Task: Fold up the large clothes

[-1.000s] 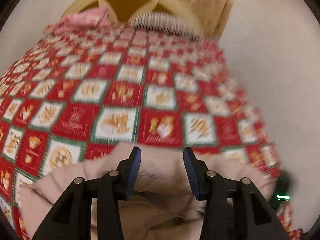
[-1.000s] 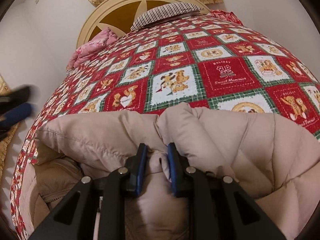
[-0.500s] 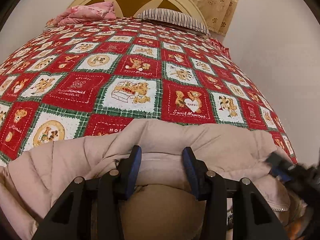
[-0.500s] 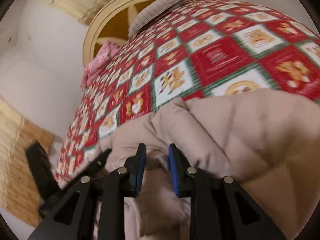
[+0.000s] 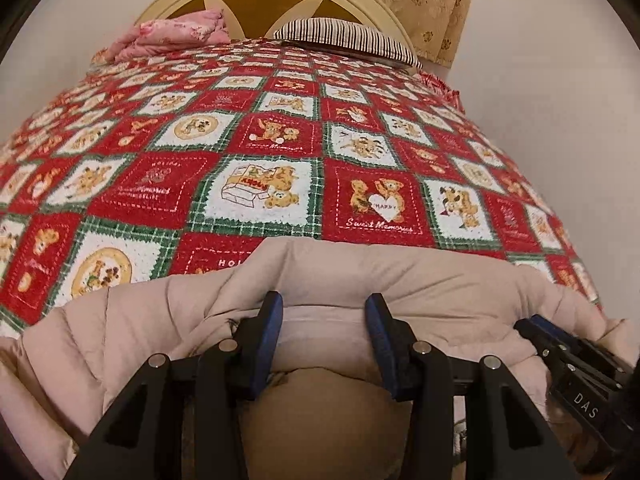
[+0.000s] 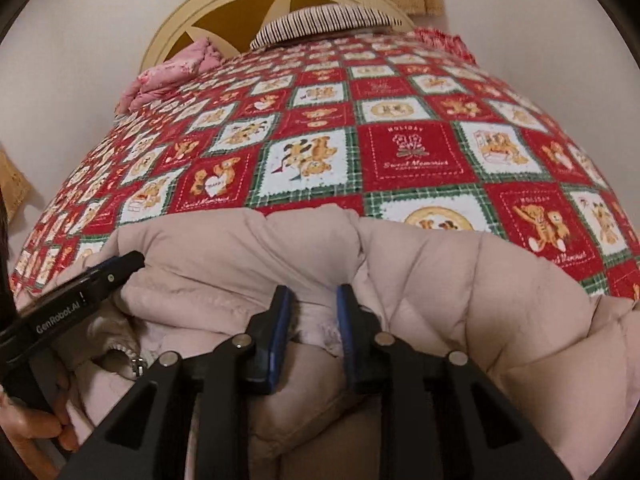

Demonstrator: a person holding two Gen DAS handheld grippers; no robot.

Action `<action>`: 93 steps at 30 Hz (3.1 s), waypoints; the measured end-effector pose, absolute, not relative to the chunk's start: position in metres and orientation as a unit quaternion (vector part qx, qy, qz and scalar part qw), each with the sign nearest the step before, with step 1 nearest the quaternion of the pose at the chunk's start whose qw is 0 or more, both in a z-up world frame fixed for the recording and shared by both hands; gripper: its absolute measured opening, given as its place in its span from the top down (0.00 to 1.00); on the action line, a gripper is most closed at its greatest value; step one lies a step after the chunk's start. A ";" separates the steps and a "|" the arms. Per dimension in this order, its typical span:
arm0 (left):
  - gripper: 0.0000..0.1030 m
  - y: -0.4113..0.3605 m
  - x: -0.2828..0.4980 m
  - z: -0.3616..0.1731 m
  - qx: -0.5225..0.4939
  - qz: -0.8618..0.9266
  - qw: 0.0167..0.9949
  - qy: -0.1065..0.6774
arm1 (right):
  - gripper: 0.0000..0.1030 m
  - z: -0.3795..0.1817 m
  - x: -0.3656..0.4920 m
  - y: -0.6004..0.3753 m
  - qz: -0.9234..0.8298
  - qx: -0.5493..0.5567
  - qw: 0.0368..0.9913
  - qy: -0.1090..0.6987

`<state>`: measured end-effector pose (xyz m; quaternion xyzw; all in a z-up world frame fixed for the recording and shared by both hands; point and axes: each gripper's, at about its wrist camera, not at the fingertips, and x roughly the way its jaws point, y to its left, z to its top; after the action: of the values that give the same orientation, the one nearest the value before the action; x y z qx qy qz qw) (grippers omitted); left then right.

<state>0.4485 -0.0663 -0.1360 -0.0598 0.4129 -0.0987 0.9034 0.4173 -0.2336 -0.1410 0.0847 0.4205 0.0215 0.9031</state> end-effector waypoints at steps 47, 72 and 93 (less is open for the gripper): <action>0.42 0.177 0.031 -0.111 -0.199 -0.193 0.878 0.390 | 0.00 0.157 -0.185 -0.395 0.038 0.147 0.984 0.093; 0.24 0.156 -0.017 -0.141 -0.165 -0.266 0.864 0.395 | 0.31 -0.127 -0.047 -0.354 0.061 0.166 0.874 0.453; 0.85 0.168 -0.035 -0.077 -0.261 -0.392 0.831 0.295 | 0.84 -0.045 -0.082 -0.360 0.153 0.288 0.882 0.341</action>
<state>-0.0354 0.1680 -0.0772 -0.2615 0.2951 -0.3918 0.8313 -0.0823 -0.3602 -0.0455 0.2883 0.3409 0.1530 0.8816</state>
